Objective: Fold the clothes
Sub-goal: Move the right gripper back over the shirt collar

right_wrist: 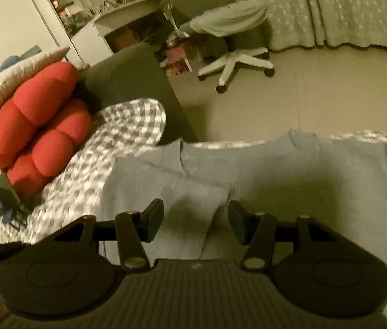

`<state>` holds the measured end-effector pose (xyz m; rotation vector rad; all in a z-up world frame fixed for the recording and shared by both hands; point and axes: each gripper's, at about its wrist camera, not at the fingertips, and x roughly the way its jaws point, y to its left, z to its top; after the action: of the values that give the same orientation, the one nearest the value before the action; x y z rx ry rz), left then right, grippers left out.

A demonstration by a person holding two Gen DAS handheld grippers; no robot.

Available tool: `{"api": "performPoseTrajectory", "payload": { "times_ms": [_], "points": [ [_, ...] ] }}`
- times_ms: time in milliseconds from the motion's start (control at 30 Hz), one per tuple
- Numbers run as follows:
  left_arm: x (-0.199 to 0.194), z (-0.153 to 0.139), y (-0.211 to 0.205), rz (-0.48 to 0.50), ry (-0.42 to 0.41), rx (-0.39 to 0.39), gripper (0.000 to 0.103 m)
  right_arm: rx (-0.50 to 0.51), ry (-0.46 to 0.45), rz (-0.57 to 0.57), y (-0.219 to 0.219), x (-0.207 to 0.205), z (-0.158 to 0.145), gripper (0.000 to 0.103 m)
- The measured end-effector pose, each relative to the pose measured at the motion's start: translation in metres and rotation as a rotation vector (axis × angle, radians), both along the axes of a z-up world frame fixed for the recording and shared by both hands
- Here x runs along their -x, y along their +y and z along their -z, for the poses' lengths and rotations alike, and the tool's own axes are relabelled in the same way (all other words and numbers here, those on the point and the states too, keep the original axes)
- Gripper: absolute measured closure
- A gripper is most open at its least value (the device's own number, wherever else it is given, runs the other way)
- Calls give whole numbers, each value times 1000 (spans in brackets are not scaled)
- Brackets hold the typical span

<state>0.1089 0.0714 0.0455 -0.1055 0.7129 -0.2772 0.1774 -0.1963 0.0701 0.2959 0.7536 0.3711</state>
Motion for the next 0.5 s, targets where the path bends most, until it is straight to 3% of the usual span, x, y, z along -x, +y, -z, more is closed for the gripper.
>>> {"api": "performPoseTrajectory", "payload": {
  "times_ms": [67, 100, 400, 500],
  "points": [
    [-2, 1, 0, -3, 1, -2, 78, 35, -12, 15, 5, -3, 3, 73],
    [-2, 2, -1, -3, 1, -4, 78, 51, -15, 13, 6, -2, 4, 97],
    [0, 0, -3, -3, -7, -10, 77, 165, -122, 90, 4, 15, -26, 100],
    [0, 0, -2, -9, -8, -14, 77, 194, -119, 116, 10, 14, -25, 100]
  ]
}}
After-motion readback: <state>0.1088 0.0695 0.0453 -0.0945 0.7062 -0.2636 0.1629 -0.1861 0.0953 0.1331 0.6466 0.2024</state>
